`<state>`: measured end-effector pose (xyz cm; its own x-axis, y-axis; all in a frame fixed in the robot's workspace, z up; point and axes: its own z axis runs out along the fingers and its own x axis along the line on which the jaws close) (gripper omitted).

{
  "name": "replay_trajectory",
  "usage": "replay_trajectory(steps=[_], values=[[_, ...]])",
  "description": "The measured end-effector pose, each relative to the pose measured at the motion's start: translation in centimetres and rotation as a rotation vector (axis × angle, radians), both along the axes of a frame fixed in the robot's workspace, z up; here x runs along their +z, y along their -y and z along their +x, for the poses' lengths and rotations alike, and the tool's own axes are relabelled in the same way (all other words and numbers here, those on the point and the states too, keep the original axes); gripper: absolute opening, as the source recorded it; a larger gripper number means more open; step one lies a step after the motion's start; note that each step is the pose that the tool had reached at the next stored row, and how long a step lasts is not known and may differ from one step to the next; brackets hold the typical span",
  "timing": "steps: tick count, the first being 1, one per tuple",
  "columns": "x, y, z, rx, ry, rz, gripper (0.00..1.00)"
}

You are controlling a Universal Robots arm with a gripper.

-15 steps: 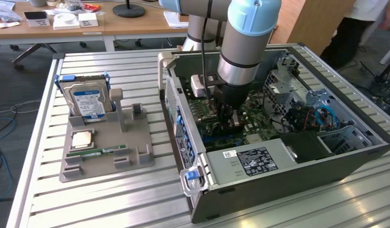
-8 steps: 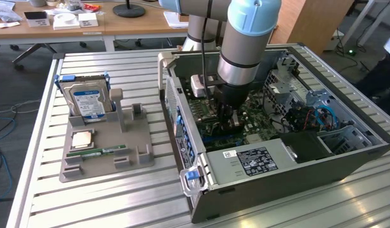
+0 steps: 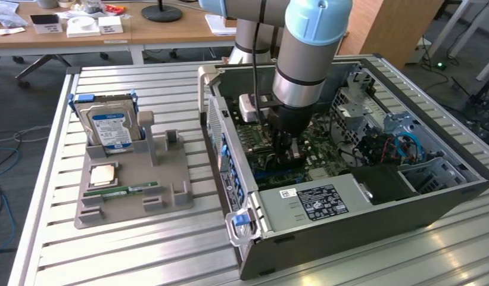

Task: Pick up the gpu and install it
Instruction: 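Insert the gpu into the slot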

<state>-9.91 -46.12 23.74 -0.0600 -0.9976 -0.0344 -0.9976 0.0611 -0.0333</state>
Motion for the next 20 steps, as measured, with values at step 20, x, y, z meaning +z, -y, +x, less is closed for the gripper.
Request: replay_trajectory(steps=[20], values=[[-0.03,0.0,-0.01,0.0,-0.0001,0.0001,0.26]])
